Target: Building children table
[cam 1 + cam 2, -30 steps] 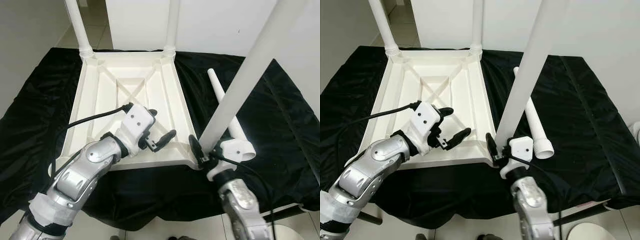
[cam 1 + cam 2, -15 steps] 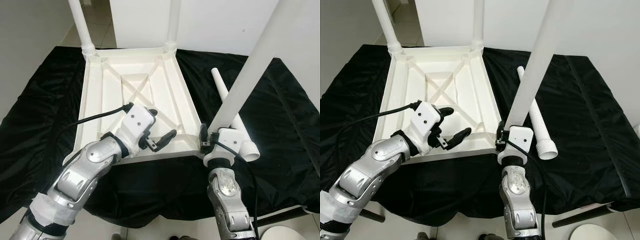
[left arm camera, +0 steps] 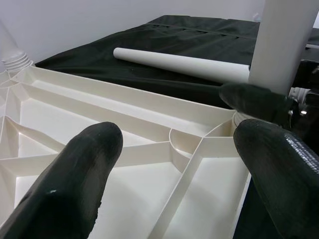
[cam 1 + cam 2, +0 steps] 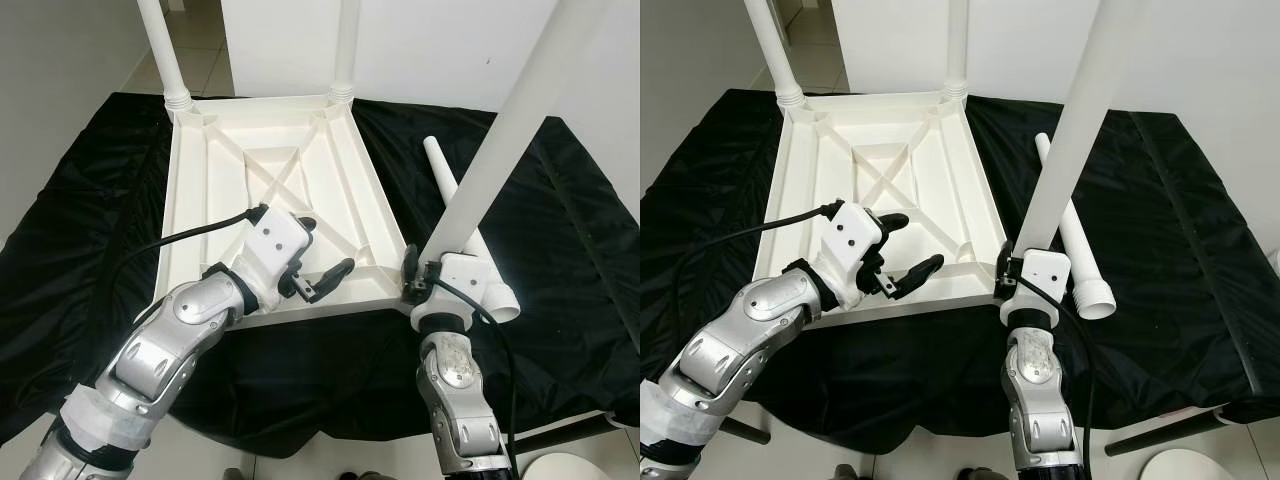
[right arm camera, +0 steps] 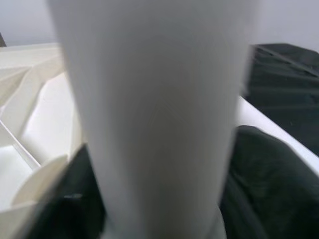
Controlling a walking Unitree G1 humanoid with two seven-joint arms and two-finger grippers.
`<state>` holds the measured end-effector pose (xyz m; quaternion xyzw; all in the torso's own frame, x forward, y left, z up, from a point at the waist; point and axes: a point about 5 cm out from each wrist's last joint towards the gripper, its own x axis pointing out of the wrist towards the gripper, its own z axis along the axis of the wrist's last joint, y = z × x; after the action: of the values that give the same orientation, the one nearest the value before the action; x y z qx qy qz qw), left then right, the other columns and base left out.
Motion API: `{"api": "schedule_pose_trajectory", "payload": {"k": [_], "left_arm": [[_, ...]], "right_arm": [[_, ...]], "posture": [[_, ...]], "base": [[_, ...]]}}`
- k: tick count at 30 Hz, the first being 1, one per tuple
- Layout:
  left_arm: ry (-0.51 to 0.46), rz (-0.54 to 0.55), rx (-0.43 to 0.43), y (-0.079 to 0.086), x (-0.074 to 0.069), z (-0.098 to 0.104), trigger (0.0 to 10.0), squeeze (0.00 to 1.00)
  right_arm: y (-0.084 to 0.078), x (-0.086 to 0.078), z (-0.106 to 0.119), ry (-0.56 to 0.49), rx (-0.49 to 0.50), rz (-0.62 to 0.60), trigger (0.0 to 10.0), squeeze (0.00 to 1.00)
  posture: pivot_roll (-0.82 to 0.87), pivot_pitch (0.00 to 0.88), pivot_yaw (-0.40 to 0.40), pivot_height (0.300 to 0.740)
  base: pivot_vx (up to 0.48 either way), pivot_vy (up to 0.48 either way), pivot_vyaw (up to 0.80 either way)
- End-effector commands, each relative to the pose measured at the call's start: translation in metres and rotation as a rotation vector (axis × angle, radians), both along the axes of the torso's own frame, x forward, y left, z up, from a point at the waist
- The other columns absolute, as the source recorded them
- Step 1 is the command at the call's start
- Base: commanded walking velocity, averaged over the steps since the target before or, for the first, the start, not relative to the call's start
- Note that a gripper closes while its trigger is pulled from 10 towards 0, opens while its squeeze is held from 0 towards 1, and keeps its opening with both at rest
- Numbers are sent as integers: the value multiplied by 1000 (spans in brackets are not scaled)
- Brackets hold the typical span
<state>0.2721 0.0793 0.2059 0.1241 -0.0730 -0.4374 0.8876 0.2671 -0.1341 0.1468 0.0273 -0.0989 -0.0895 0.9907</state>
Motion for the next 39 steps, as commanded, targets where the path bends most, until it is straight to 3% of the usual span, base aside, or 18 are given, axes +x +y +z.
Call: {"api": "schedule_pose_trajectory", "payload": {"k": [1, 6, 8, 9, 16, 20, 34, 35, 36, 39], "left_arm": [[13, -125, 29, -5, -7, -1, 10000, 0], [15, -128, 32, -5, -7, -2, 10000, 0], [30, -145, 39, -7, -11, -7, 10000, 0], [35, -152, 43, -8, -13, -9, 10000, 0], [44, -157, 46, -10, -13, -12, 10000, 0], [41, -151, 42, -15, -13, -13, 10000, 0], [95, -189, 50, -24, -21, -21, 10000, 0], [100, -193, 48, -25, -21, -20, 10000, 0], [100, -195, 49, -26, -21, -20, 10000, 0], [96, -198, 50, -28, -21, -19, 10000, 0]], "right_arm": [[2, -3, -8, 26, 28, -3, 10000, 1000], [2, -5, -3, -20, 8, 63, 10000, 1000], [-7, -7, -1, -29, -29, 173, 10000, 1000], [-11, -7, -1, -26, -51, 222, 10000, 0], [-21, -9, -3, -5, -85, 376, 10000, 0], [-38, -2, 4, -4, -166, 506, 10000, 0], [-53, 19, 12, 27, -258, 653, 10000, 0], [-52, 22, 12, 34, -261, 681, 9647, 0], [-51, 26, 12, 41, -267, 704, 7608, 0], [-50, 32, 10, 58, -274, 748, 8314, 0]], "posture": [[-24, 99, 9, 740], [-28, 96, 7, 740], [-33, 95, 10, 740], [-36, 93, 11, 740], [-43, 95, 16, 740], [-47, 98, 14, 740], [-43, 95, 4, 740], [-42, 92, 5, 740], [-42, 93, 5, 740], [-38, 93, 4, 740]], "base": [[0, 0, 0], [0, 0, 0], [0, 0, 0], [0, 0, 0], [0, 0, 0], [0, 0, 0], [0, 0, 0], [0, 0, 0], [0, 0, 0], [0, 0, 0]]}}
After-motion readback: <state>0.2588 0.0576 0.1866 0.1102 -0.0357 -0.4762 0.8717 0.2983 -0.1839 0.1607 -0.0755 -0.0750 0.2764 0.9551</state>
